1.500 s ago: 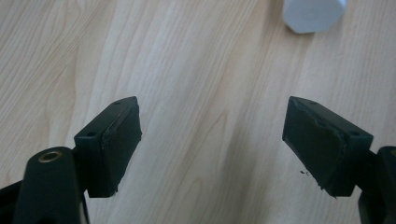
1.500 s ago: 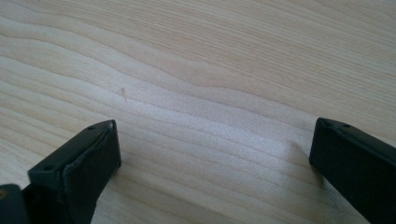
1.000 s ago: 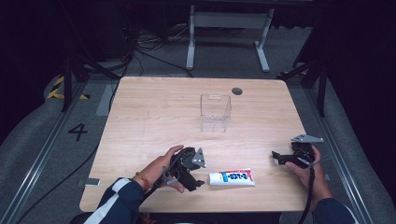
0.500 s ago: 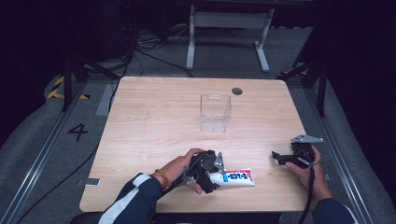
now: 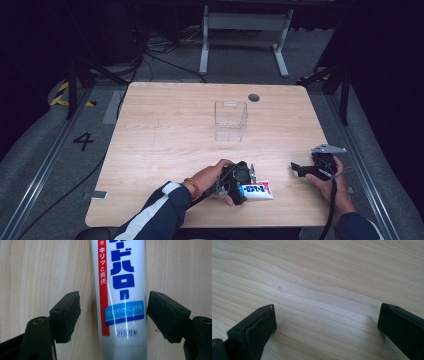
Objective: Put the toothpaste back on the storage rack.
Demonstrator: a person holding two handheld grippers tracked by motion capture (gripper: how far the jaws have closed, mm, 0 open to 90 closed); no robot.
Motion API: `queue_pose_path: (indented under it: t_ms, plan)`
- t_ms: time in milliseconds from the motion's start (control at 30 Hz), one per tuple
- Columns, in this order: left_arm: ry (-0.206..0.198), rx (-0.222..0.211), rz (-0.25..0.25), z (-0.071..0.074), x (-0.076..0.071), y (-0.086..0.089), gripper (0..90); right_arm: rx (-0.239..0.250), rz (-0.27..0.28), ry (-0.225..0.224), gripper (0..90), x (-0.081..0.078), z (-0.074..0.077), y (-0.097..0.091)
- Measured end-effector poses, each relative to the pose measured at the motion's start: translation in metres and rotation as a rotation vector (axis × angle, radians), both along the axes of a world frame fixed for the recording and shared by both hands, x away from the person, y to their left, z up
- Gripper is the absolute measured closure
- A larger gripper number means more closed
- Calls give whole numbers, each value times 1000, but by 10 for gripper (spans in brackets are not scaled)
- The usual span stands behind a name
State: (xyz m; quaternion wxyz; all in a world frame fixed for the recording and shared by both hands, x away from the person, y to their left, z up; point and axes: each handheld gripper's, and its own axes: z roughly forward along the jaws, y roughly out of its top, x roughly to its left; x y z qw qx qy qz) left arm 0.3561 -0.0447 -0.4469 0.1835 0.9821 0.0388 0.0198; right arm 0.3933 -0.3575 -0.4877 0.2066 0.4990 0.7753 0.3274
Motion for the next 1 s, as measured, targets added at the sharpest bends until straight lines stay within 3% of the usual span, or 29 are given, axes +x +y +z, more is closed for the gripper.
queue_pose_path:
  t_ms: [133,400,433,600,867,1000]
  plan:
    - [34,-6,-4,-6,4,-9,284,1,1,0,21,0,0,0]
    - [49,-29,-31,-5,4,-18,364,1,0,1,21,0,0,0]
    - [39,-27,-33,-5,3,-18,419,0,0,0,21,0,0,0]
    - [40,-13,-39,-3,2,-19,481,0,1,0,21,0,0,0]
    - [4,-46,-39,2,2,-12,607,0,3,-1,21,0,0,0]
    - [-1,-95,-22,6,2,-5,627,-2,5,0,21,-1,0,0]
